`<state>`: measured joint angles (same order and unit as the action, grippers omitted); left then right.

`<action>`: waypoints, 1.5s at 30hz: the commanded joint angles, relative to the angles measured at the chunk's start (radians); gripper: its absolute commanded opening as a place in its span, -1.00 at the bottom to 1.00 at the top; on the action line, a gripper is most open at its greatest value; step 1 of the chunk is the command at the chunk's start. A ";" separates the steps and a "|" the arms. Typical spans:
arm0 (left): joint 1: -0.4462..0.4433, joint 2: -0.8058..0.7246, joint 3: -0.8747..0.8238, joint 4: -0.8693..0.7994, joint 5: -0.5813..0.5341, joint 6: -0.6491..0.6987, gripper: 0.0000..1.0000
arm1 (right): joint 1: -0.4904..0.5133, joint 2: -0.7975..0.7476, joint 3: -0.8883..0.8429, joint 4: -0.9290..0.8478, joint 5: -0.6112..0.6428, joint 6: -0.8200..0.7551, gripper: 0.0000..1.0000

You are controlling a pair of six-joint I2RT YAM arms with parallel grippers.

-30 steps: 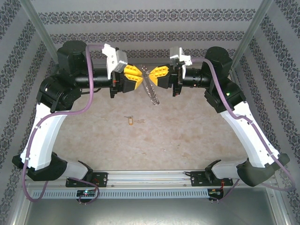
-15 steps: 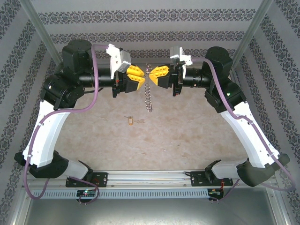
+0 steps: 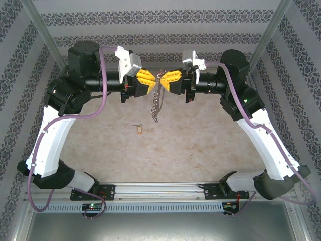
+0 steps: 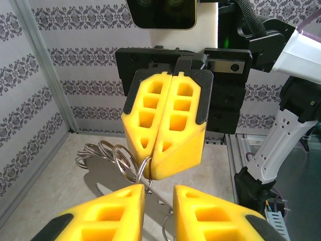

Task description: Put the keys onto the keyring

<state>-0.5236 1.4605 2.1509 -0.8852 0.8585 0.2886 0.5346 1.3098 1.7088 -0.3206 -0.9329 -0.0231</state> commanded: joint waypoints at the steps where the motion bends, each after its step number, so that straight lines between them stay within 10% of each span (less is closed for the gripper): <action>1: -0.004 -0.012 0.014 -0.002 -0.022 0.017 -0.64 | 0.005 -0.001 0.047 0.027 -0.041 -0.006 -1.00; 10: 0.094 -0.121 -0.161 0.225 0.042 -0.145 -0.69 | -0.004 -0.004 0.057 0.054 -0.080 0.041 -1.00; 45: 0.081 -0.110 -0.057 0.237 0.124 -0.200 -0.60 | -0.017 -0.006 0.107 0.250 -0.180 0.308 -1.00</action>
<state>-0.4370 1.3388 2.0563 -0.7055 0.9409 0.1158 0.5255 1.3170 1.7851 -0.1143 -1.1053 0.2760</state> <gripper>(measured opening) 0.198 0.065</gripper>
